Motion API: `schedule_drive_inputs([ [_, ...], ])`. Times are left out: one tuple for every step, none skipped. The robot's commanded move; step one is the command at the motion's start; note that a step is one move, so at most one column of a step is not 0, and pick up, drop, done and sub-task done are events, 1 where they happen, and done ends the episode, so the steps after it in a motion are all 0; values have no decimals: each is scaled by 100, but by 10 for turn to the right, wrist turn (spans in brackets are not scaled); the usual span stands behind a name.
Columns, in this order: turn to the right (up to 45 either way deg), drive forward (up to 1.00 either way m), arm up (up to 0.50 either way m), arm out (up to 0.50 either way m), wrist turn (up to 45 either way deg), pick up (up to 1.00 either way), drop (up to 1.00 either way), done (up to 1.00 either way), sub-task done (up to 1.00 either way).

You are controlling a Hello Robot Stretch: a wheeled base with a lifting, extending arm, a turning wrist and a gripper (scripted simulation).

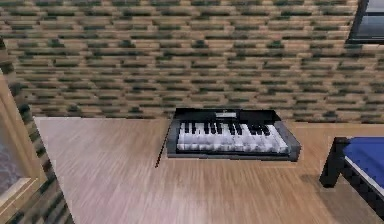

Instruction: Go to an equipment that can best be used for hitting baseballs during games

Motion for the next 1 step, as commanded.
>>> schedule_drive_inputs([
  [90,0,0,0,0,0,0,0,0],
])
